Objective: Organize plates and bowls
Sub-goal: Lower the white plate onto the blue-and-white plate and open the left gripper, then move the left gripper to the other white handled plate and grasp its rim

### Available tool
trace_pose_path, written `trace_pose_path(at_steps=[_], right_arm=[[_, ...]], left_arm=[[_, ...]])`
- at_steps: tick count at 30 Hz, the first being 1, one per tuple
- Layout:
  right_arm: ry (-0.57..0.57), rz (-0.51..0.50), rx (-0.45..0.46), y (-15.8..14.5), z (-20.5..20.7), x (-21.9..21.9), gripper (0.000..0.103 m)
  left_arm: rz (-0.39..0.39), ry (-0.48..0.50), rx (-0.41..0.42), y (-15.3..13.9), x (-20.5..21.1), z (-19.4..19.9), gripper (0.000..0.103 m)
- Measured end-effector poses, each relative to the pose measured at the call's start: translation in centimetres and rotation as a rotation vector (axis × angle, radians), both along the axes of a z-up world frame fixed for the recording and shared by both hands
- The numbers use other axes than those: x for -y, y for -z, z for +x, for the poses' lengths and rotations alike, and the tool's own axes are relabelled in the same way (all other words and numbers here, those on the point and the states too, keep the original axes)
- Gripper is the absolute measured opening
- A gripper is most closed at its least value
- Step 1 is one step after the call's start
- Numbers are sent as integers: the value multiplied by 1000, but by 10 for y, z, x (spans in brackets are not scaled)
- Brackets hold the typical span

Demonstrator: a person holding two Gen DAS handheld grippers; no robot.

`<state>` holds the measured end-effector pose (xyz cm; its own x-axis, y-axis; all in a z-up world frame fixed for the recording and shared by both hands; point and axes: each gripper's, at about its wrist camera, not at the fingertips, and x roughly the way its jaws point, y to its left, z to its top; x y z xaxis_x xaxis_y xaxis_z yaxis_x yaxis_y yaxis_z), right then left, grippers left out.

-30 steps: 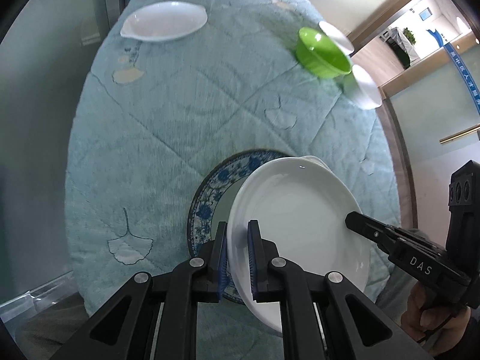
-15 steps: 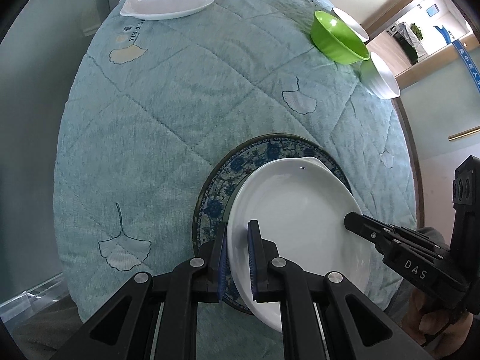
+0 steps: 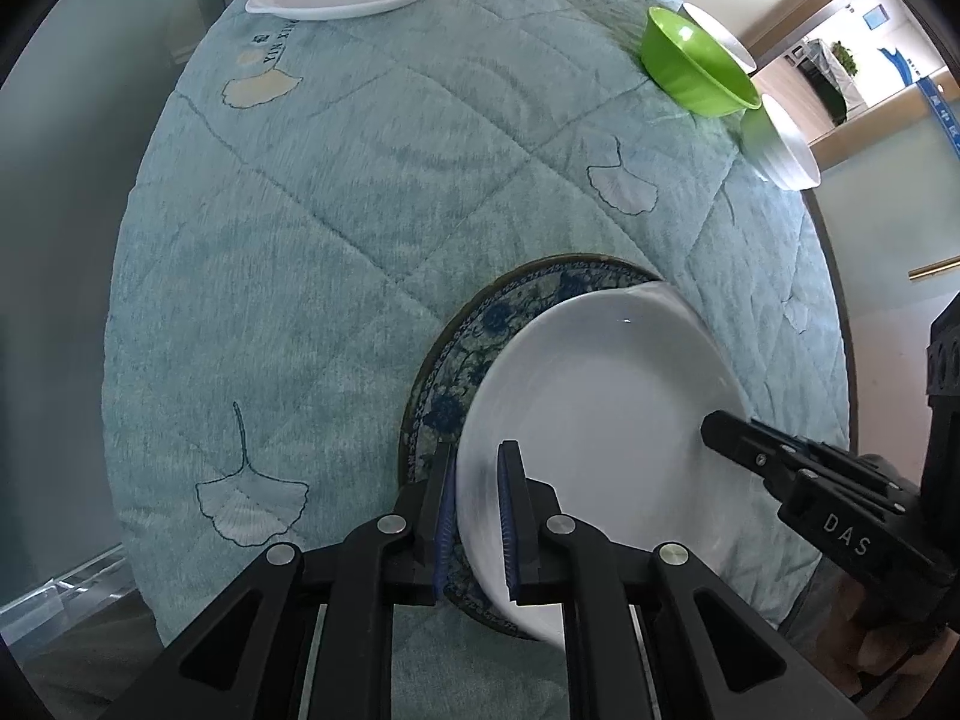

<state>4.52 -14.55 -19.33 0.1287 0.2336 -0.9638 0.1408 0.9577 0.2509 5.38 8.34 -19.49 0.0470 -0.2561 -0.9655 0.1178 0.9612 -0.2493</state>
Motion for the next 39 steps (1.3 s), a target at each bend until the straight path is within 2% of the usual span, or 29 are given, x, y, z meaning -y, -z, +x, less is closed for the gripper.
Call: trace_pose_path(at_steps=[4,7,9,10,11,12,13,15,16,17,20,27,32,39], right_arm=[[-9,-22,19,-4,1,0,20],[-30,-17,43,-16,1,2,23],[-65,-34,80,-29,-2,3,35],[-82,-38,105,-36,-4,3,49],[-91,-36,120,-41,-5,4,55],[-92,-38,126,-43,-6,5,55],[-89,-37,117,-42,-7,7,55],[-69,-4,74,-32,-8,12,47],[-59,19,52,-26,-8,13,35],[-61,36,38,-21,-8,13,27],[-80,55,26,-15,-10,5,19],[-84,69,18,-13,-9,-4,18],[-94,-23,82,-27,-7,1,18],[-82,-5,32,-8,-2,0,18]], left_arm=[[-12,-7,27,-8,-2,-1,10],[-55,-10,62,-26,-5,-3,10],[-62,-16,117,-44,-8,-7,18],[-61,-18,160,-57,-11,-9,23],[-56,-19,185,-65,-12,-10,35],[-51,-22,209,-72,-12,-10,49],[-50,-27,231,-78,-15,-11,54],[-57,-38,244,-85,-22,-8,54],[-57,-43,238,-84,-25,-6,54],[-57,-52,229,-83,-29,-4,54],[-59,-59,218,-81,-36,-4,54],[-75,-63,223,-76,-36,-6,54],[-75,-66,223,-74,-38,-7,54],[-75,-65,217,-72,-39,-5,54]])
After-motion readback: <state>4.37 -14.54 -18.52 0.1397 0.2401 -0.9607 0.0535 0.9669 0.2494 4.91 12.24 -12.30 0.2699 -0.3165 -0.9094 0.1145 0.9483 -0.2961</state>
